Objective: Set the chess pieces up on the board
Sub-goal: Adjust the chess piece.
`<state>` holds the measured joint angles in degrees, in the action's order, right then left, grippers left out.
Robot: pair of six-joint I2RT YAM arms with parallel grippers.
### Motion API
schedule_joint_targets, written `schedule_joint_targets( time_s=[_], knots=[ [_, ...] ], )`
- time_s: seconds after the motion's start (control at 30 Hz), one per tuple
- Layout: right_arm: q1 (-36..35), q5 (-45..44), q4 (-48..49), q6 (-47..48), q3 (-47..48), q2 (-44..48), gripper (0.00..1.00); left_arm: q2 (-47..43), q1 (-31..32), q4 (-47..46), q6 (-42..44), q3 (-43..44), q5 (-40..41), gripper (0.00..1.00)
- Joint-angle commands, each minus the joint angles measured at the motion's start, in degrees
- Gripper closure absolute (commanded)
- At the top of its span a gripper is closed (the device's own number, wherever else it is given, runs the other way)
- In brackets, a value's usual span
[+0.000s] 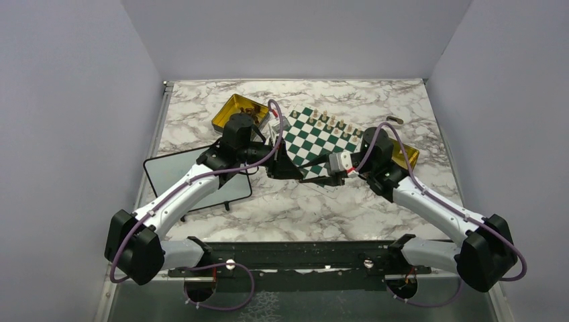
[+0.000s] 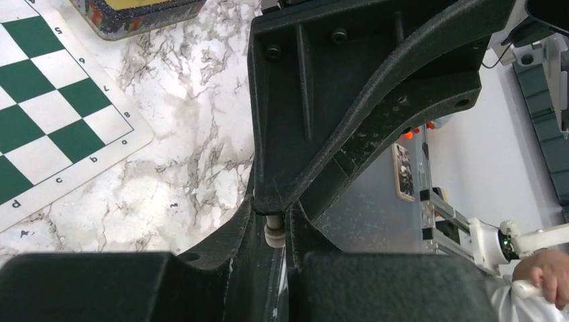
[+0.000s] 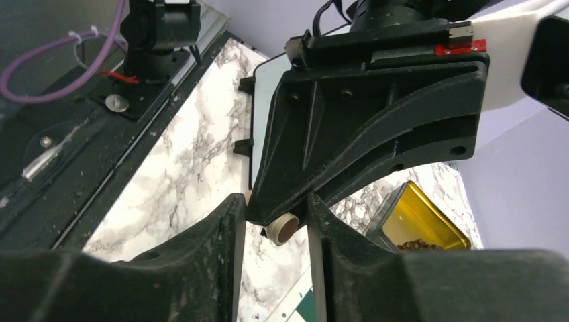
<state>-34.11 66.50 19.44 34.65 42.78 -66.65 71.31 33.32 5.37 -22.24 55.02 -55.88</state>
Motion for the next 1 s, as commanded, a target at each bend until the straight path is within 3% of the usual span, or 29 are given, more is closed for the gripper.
schedule_joint_targets(
  time_s=[0.0,0.1,0.3,0.47,0.67,0.97],
  knots=[
    [-1.3,1.5,-7.6,6.7,3.0,-0.4,0.63,0.6,0.5,-1.3,1.0,2.7,-5.0,0.96],
    [-1.3,0.1,-12.7,10.3,3.5,-0.3,0.68,0.3,0.5,1.1,3.0,3.3,-5.3,0.96],
    [-1.3,-0.4,-21.5,15.6,5.9,-0.6,0.65,0.2,0.4,3.1,4.2,4.2,-8.9,0.96],
    [-1.3,-0.3,-26.0,18.4,6.5,-0.4,0.7,0.1,0.4,7.1,6.9,5.3,-9.4,0.96],
    [-1.3,1.4,-31.0,22.7,8.4,-1.9,0.6,-0.3,0.4,8.3,8.7,5.5,-10.1,0.96],
    [-1.3,2.2,-32.4,24.2,8.5,-1.8,0.78,0.3,0.4,9.8,10.7,6.3,-12.8,0.97]
  ],
)
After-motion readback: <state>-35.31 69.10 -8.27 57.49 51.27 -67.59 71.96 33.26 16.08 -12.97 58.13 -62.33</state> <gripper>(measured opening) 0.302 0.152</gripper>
